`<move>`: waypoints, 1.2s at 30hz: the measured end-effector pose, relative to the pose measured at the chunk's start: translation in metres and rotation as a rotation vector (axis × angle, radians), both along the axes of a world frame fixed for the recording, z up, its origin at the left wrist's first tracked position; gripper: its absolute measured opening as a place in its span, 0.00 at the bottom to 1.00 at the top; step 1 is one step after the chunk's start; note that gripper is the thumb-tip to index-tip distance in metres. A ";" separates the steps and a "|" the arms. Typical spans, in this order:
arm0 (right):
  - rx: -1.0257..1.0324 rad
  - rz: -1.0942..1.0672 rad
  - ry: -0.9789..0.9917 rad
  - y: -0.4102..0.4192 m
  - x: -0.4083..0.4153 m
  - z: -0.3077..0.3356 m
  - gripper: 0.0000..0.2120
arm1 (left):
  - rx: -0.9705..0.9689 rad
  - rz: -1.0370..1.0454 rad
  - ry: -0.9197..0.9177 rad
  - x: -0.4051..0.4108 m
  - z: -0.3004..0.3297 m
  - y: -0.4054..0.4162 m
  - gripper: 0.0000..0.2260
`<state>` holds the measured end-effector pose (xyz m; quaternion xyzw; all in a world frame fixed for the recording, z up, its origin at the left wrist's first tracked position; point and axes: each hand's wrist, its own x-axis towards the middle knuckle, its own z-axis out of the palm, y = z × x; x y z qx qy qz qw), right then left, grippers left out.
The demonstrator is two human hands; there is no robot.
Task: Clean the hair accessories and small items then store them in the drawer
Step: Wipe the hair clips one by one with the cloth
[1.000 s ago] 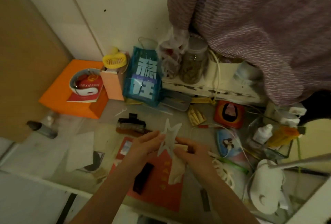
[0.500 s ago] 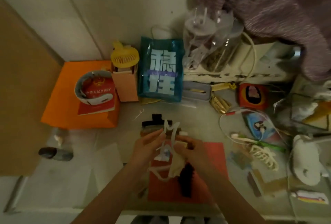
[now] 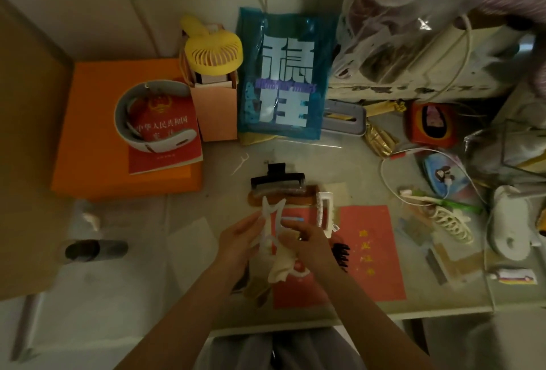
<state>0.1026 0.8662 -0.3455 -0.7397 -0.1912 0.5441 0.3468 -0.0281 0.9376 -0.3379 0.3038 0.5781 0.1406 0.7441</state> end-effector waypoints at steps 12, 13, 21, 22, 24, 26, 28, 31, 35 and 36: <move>-0.054 -0.141 0.037 -0.001 0.004 -0.025 0.12 | -0.081 0.073 0.154 -0.001 -0.041 0.004 0.16; -0.055 -0.148 0.039 -0.003 0.006 -0.028 0.12 | -0.071 0.064 0.157 -0.001 -0.043 0.003 0.16; -0.055 -0.257 0.043 -0.013 0.016 -0.036 0.15 | 0.044 0.034 0.246 0.005 -0.057 -0.003 0.16; -0.048 -0.269 0.041 -0.013 0.017 -0.036 0.14 | 0.060 0.030 0.260 0.007 -0.058 -0.004 0.16; -0.029 -0.286 0.032 -0.016 0.019 -0.037 0.14 | 0.090 0.011 0.284 0.011 -0.058 -0.005 0.16; -0.006 -0.303 0.017 -0.019 0.021 -0.038 0.12 | 0.111 -0.008 0.297 0.014 -0.058 -0.006 0.19; 0.022 -0.326 0.009 -0.023 0.023 -0.036 0.10 | 0.118 -0.013 0.291 0.016 -0.056 -0.007 0.21; 0.045 -0.333 0.005 -0.029 0.028 -0.027 0.06 | 0.157 0.003 0.296 0.017 -0.051 -0.008 0.25; 0.073 -0.386 0.017 -0.041 0.042 -0.012 0.04 | 0.275 0.037 0.287 0.022 -0.036 -0.013 0.25; 0.090 -0.399 0.022 -0.045 0.047 -0.007 0.05 | 0.306 0.026 0.281 0.026 -0.030 -0.014 0.24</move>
